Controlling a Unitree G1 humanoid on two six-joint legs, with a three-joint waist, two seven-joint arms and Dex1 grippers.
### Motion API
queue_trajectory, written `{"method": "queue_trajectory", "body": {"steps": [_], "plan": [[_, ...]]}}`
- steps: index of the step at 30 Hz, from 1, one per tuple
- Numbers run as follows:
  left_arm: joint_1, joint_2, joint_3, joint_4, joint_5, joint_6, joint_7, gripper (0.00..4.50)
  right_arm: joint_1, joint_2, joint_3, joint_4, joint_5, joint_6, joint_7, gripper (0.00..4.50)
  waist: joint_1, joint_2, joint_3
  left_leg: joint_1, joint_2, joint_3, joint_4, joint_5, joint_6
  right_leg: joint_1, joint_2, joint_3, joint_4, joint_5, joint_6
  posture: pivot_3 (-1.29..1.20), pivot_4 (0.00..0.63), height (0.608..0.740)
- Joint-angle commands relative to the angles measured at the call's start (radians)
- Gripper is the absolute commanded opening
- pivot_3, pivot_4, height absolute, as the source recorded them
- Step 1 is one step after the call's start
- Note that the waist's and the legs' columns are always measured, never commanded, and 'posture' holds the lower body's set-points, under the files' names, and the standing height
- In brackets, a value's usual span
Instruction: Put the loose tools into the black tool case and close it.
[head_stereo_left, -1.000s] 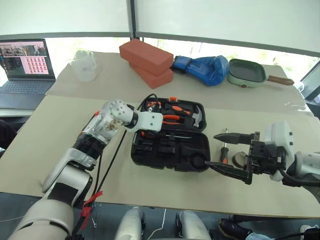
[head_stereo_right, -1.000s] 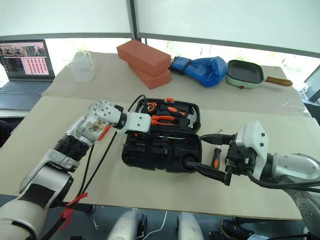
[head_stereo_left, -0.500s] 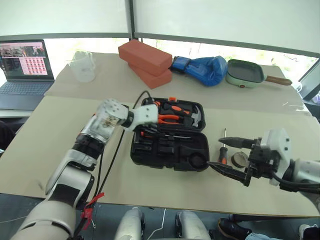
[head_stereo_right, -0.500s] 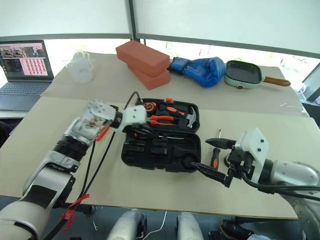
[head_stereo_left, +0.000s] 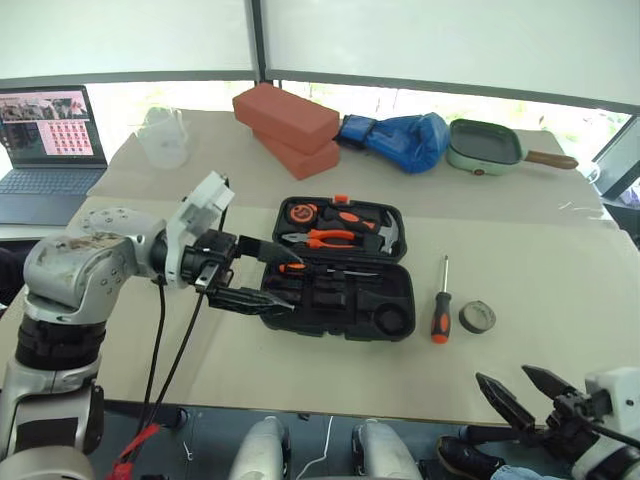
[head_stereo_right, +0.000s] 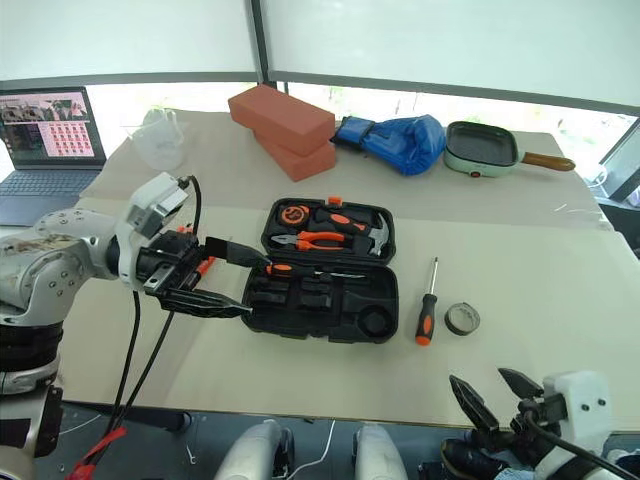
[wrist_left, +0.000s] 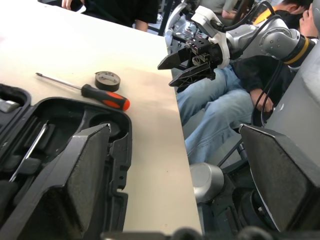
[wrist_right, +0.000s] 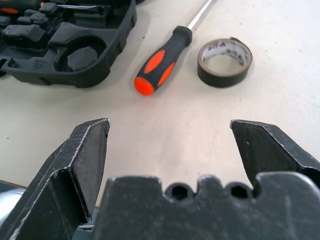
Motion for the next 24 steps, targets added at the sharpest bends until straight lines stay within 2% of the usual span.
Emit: {"method": "queue_trajectory", "body": {"steps": [1, 5, 9, 14, 21, 24], "plan": [[-0.015, -0.008, 0.001, -0.029, -0.011, -0.054, 0.023, 4.44, -0.122, -0.020, 0.124, 0.038, -0.067, 0.015, -0.068, 4.50, -0.007, -0.001, 0.000, 0.000, 0.000, 0.000, 0.000, 0.000, 0.000, 0.000, 0.001, 0.000, 0.000, 0.000, -0.002, 0.00, 0.150, 0.738], [-0.056, -0.009, -0.025, 0.008, 0.017, -0.092, 0.030, 4.44, -0.322, -0.034, 0.232, 0.166, -0.100, 0.060, -0.113, 4.50, -0.008, 0.000, 0.000, 0.000, -0.001, 0.000, -0.001, 0.000, 0.000, 0.000, 0.001, 0.000, 0.000, 0.003, -0.005, 0.00, 0.150, 0.738], [-0.061, -0.010, -0.022, -0.003, 0.018, -0.118, 0.060, 4.44, -0.488, 0.032, 0.253, 0.272, -0.075, 0.194, -0.257, 4.50, -0.007, 0.000, 0.000, 0.000, -0.002, -0.001, -0.001, 0.000, 0.000, 0.000, 0.001, 0.000, 0.000, 0.003, -0.005, 0.00, 0.150, 0.738], [-0.034, 0.009, -0.019, -0.023, 0.016, -0.133, 0.091, 4.44, -0.607, 0.096, 0.260, 0.333, -0.024, 0.291, -0.319, 4.50, -0.010, -0.001, 0.000, -0.001, -0.002, -0.001, -0.001, 0.000, 0.000, -0.001, 0.001, 0.000, 0.000, 0.003, -0.005, 0.00, 0.150, 0.738], [0.005, 0.031, -0.027, 0.001, 0.059, -0.185, 0.108, 4.44, -0.653, 0.039, 0.362, 0.389, -0.126, 0.277, -0.300, 4.50, -0.016, -0.003, -0.001, 0.001, -0.001, 0.000, -0.002, 0.000, 0.000, 0.001, 0.002, 0.000, 0.000, 0.003, -0.005, 0.00, 0.150, 0.738], [0.011, 0.031, -0.026, -0.009, 0.053, -0.186, 0.121, 4.50, -0.640, -0.001, 0.410, 0.393, -0.189, 0.257, -0.290, 3.80, -0.015, -0.004, -0.002, 0.003, -0.001, 0.000, -0.002, 0.000, 0.000, 0.003, 0.002, 0.000, -0.001, 0.003, -0.005, 0.00, 0.150, 0.738]]}}
